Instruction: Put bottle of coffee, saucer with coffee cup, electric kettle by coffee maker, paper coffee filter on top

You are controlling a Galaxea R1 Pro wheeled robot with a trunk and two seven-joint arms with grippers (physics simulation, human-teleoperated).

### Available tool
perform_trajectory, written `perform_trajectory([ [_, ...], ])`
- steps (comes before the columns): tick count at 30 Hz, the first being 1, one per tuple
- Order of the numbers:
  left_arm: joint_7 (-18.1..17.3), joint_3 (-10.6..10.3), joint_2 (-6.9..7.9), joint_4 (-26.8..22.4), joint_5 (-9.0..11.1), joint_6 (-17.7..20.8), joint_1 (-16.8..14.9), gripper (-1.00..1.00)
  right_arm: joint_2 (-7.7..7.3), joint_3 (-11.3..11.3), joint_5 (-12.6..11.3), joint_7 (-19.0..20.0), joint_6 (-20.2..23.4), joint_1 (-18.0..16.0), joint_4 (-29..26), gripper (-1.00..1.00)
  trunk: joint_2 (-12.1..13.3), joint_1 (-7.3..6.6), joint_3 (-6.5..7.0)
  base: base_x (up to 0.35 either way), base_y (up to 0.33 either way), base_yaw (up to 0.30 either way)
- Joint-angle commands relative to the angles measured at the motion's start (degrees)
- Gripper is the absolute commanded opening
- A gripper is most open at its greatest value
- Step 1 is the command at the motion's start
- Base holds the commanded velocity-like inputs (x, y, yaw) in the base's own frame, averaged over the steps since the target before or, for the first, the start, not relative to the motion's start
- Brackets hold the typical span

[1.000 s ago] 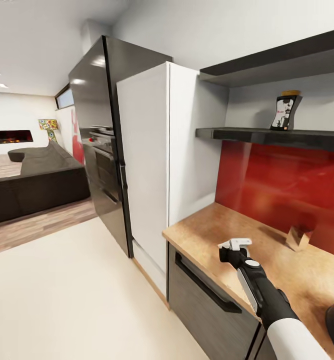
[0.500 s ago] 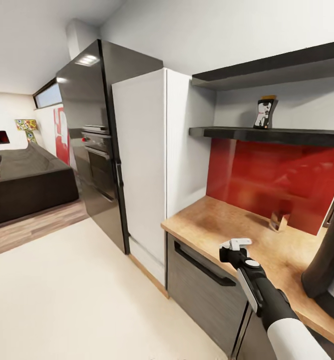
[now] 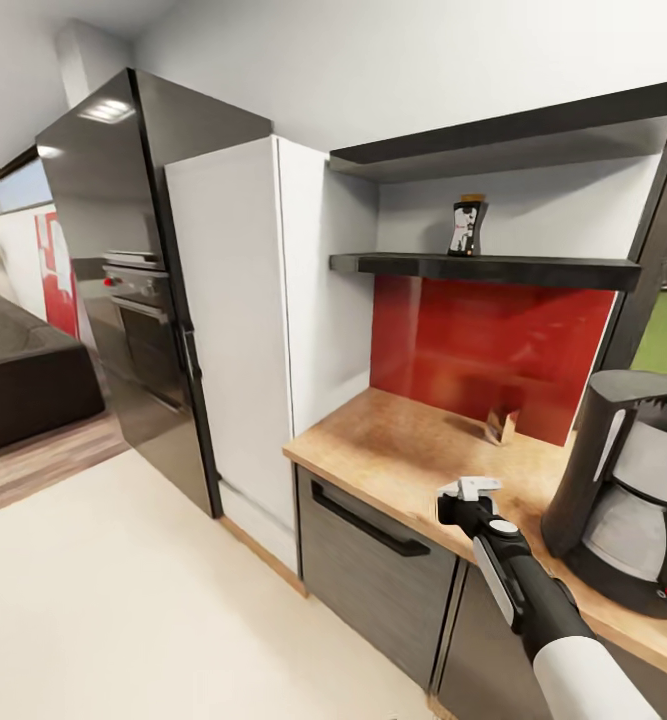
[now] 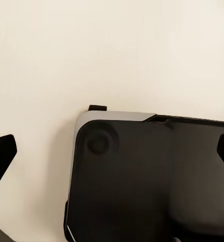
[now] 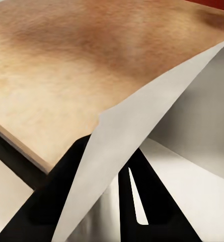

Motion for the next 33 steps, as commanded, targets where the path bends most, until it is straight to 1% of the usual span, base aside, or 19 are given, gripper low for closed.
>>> perform_trajectory([
  [1, -0.1, 0.3, -0.03, 0.0, 0.2, -0.2, 0.0, 1.0, 0.0, 0.0, -0.1, 0.1, 0.3, 0.0, -0.1, -1.0, 0.0, 0.02, -0.02, 0.0, 0.0, -0.29],
  [6, -0.1, 0.3, -0.06, 0.0, 0.2, -0.2, 0.0, 1.0, 0.0, 0.0, -0.1, 0.1, 0.3, 0.0, 0.0, -1.0, 0.0, 0.02, -0.02, 0.0, 0.076, -0.29],
  [16, -0.1, 0.3, -0.06, 0.0, 0.2, -0.2, 0.0, 1.0, 0.0, 0.0, -0.1, 0.1, 0.3, 0.0, 0.0, -1.0, 0.0, 0.02, -0.02, 0.0, 0.27, -0.29],
  [21, -0.1, 0.3, -0.06, 0.0, 0.2, -0.2, 0.0, 1.0, 0.0, 0.0, -0.1, 0.1, 0.3, 0.0, 0.0, -1.0, 0.0, 0.02, -0.02, 0.0, 0.095, -0.288],
  [26, -0.1, 0.4, -0.06, 0.0, 0.2, -0.2, 0.0, 1.0, 0.0, 0.0, -0.1, 0.1, 0.3, 0.0, 0.0, -1.0, 0.0, 0.02, -0.02, 0.0, 0.149, -0.076],
  [33, -0.1, 0.3, -0.06, -0.1, 0.3, -0.2, 0.0, 1.0, -0.03, 0.0, -0.1, 0.1, 0.3, 0.0, 0.0, -1.0, 0.0, 0.02, -0.02, 0.0, 0.298, -0.005],
])
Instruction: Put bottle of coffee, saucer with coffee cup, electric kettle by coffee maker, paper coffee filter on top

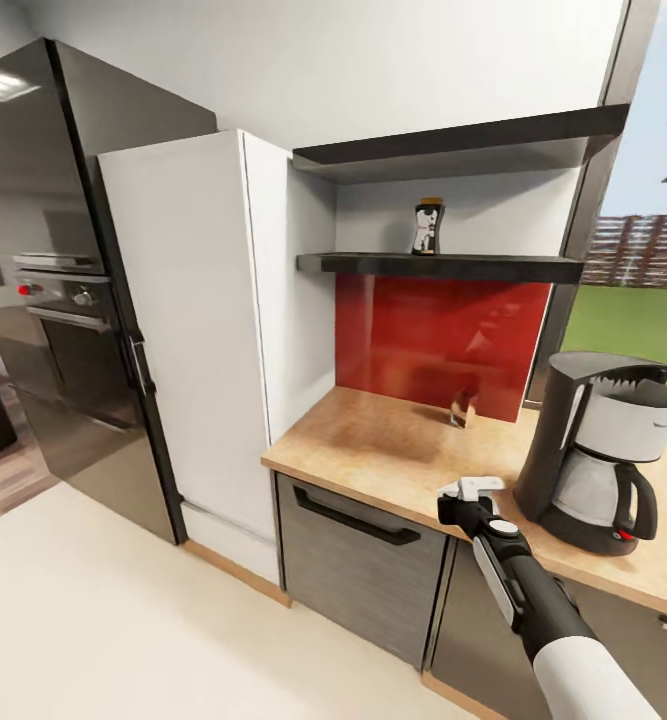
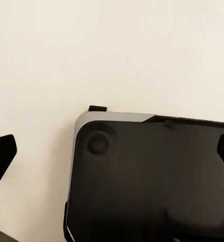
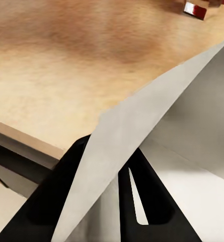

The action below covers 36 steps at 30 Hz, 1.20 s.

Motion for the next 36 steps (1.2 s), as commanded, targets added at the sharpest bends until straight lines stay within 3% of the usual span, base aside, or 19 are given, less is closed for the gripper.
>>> perform_trajectory([
  [1, -0.1, 0.4, -0.03, 0.0, 0.2, -0.2, 0.0, 1.0, -0.03, 0.0, -0.1, 0.1, 0.3, 0.0, -0.1, -1.0, 0.0, 0.02, -0.02, 0.0, 0.314, 0.0],
  [36, -0.1, 0.4, -0.12, 0.0, 0.2, -0.2, 0.0, 1.0, 0.03, 0.0, -0.1, 0.1, 0.3, 0.0, 0.0, -1.0, 0.0, 0.02, -0.02, 0.085, 0.296, -0.259],
])
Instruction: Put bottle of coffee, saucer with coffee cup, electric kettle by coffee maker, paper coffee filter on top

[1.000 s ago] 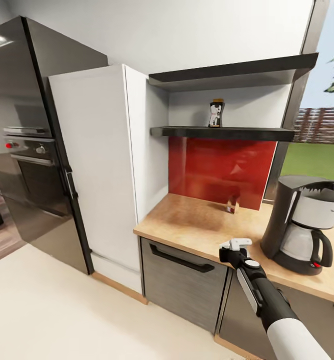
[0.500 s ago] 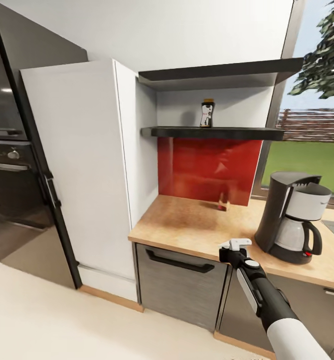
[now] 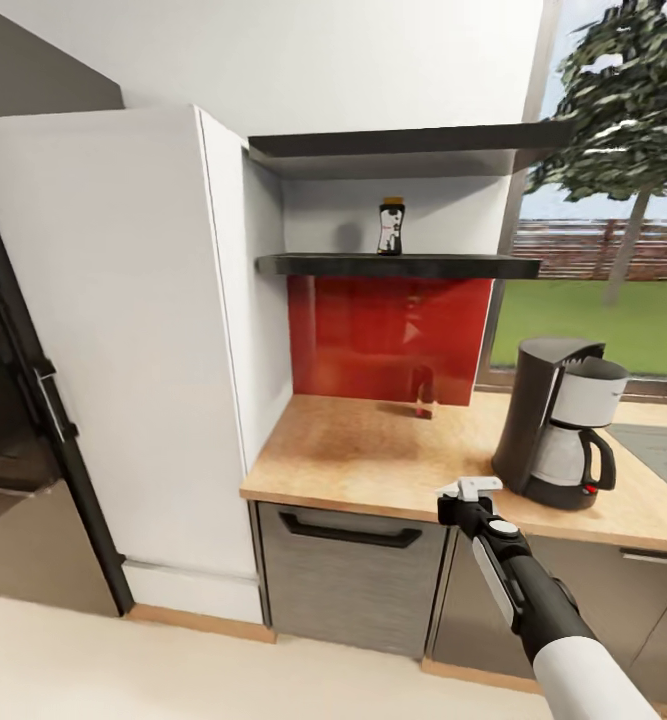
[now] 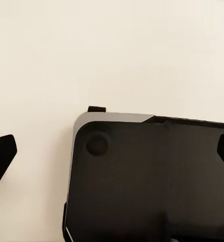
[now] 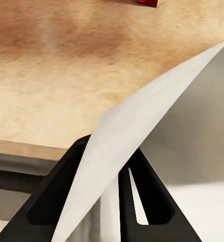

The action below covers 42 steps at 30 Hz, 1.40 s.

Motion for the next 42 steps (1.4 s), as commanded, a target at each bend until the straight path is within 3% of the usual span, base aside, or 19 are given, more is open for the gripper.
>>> perform_trajectory([
  [1, -0.1, 0.4, -0.03, 0.0, 0.2, -0.2, 0.0, 1.0, 0.0, 0.0, -0.1, 0.1, 0.3, 0.0, -0.1, -1.0, 0.0, 0.03, -0.02, 0.05, 0.101, -0.279],
  [42, -0.1, 0.4, -0.21, 0.1, 0.2, -0.2, 0.0, 1.0, 0.0, 0.0, -0.1, 0.1, 0.3, 0.0, -0.1, -1.0, 0.0, 0.03, -0.02, 0.002, 0.004, -0.277],
])
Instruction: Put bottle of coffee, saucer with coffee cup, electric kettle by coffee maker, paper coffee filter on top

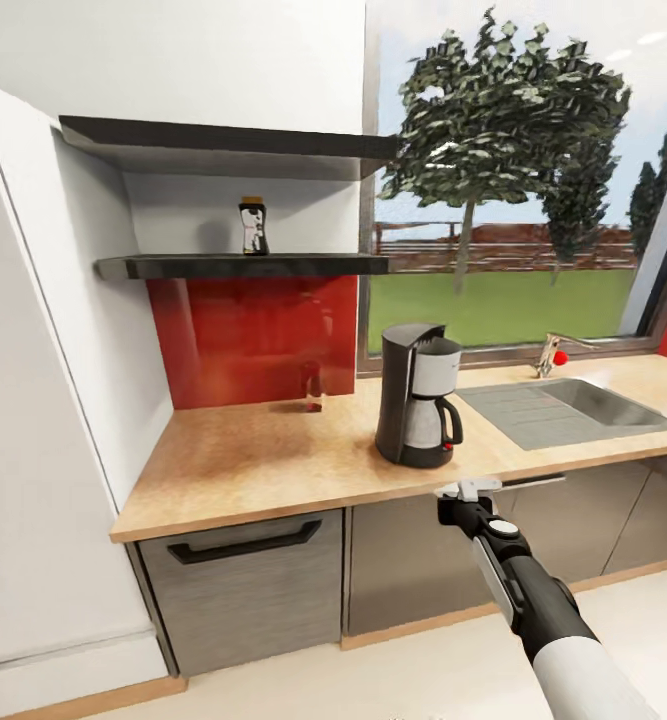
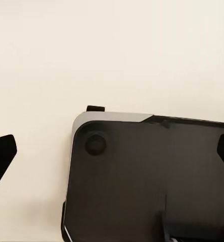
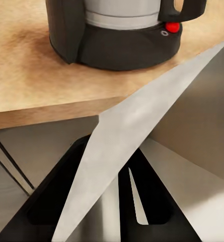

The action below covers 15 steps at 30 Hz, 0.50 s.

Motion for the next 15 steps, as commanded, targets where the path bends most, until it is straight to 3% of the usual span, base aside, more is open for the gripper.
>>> perform_trajectory([
  [1, -0.1, 0.4, -0.03, 0.0, 0.2, -0.2, 0.0, 1.0, 0.0, 0.0, -0.1, 0.1, 0.3, 0.0, -0.1, -1.0, 0.0, 0.02, -0.02, 0.0, 0.0, -0.154],
  [15, -0.1, 0.4, -0.03, 0.0, 0.1, -0.2, 0.0, 1.0, -0.08, 0.0, -0.2, 0.1, 0.3, 0.0, 0.0, -1.0, 0.0, 0.02, -0.02, 0.0, 0.0, -0.016],
])
